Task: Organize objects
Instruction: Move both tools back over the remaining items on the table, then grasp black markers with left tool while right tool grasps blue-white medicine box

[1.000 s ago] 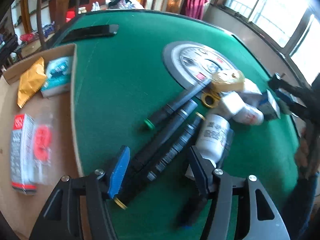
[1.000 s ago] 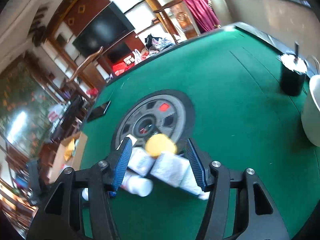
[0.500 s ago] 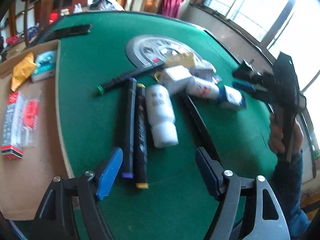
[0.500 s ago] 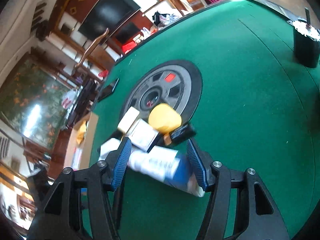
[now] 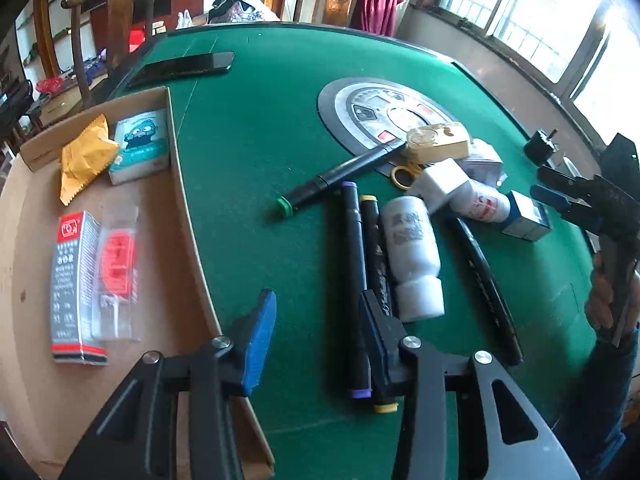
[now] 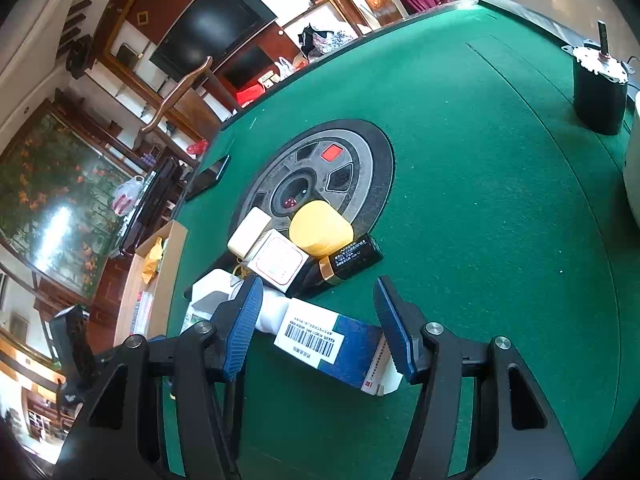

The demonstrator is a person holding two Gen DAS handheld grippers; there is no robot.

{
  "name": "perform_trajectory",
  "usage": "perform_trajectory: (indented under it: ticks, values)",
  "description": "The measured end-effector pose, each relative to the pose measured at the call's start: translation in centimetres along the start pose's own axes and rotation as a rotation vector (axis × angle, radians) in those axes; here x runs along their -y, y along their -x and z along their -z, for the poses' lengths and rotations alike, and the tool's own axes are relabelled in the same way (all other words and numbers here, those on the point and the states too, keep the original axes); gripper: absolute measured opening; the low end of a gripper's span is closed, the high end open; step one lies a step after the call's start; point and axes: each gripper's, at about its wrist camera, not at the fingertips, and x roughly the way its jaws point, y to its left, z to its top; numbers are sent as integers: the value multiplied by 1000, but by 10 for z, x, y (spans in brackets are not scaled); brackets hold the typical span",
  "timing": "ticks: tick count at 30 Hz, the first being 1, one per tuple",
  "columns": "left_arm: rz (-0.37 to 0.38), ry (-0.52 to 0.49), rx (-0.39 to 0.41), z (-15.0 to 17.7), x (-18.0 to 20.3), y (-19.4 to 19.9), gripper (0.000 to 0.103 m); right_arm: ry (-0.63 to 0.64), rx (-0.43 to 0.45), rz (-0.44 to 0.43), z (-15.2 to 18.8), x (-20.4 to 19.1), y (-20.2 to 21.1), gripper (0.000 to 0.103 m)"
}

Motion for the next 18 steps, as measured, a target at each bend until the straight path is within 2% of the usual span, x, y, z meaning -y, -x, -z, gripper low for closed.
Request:
perform_trajectory:
  ticks: [6,8,18]
  values:
    - [16,-89,-20,-9,25,0,42,-6,-9,-2,1,0,-3,58]
    - [-21,-108,-38,-12,30,-7,42,-8,-8,-7,1,1,-2,58]
    - [-39,-92,-75,-17,20,-17,42,-11,-5,-18,3,0,1,58]
